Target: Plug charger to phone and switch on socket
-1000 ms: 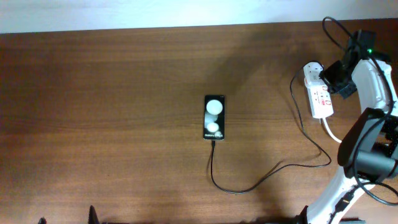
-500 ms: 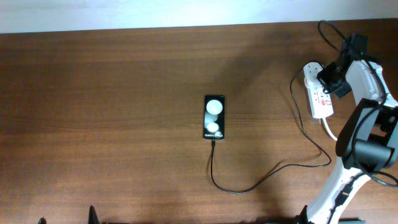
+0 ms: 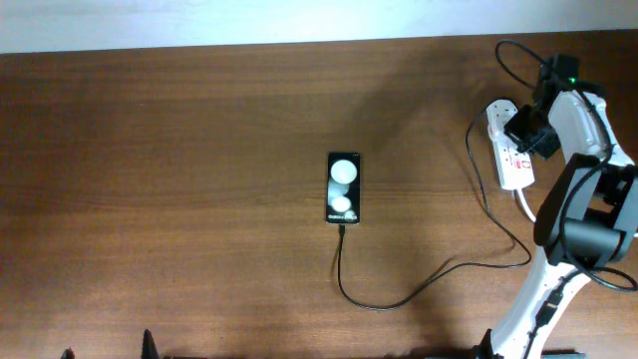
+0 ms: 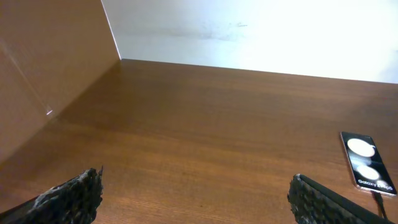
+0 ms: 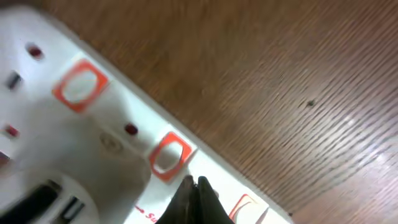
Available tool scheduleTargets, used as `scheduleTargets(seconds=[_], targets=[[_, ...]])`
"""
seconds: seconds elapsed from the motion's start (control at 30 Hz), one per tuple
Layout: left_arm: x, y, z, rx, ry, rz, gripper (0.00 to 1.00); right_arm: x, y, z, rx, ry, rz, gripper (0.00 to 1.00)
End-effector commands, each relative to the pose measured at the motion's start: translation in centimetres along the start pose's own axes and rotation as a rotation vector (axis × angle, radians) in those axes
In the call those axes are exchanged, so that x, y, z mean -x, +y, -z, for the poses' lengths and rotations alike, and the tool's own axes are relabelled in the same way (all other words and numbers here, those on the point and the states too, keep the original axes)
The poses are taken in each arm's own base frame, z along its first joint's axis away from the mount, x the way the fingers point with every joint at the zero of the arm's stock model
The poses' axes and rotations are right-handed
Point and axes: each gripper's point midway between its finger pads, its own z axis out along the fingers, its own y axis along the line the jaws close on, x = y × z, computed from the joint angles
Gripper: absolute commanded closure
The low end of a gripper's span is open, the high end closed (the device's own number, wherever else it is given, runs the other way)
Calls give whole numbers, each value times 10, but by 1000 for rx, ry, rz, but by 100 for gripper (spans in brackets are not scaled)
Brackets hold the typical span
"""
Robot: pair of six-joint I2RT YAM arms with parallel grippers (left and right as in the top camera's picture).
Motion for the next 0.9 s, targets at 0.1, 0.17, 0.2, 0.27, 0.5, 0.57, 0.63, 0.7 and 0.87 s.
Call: scheduleTargets(seconds=[0.1,0.17,0.2,0.27,0.5,0.57,0.63,0.7,0.87], targets=[[2,2,3,11,-15,8,1,26,6,9,22,-78,-10,96],[2,2,3,11,-15,9,1,20,9,4,39,-52,-7,96],[2,2,3,11,-15,9,1,14,13,1,66,-24,-4,96],[2,2,3,11,-15,8,1,-6,22,-16,98,45,10,96],[2,2,3,11,-15,8,1,-61,48,-31,72,164,114,96],[2,2,3,11,-15,8,1,-76,35,-28,26,231,117,96],[2,2,3,11,-15,9,1,-78,16,-20,-23,261,104,96],[10,2,2,9,-46,19,1,-70,-10,9,-65,258,72,96],[77,-11,-23,-12,-336,107,1,-53,-61,124,-107,101,30,96]])
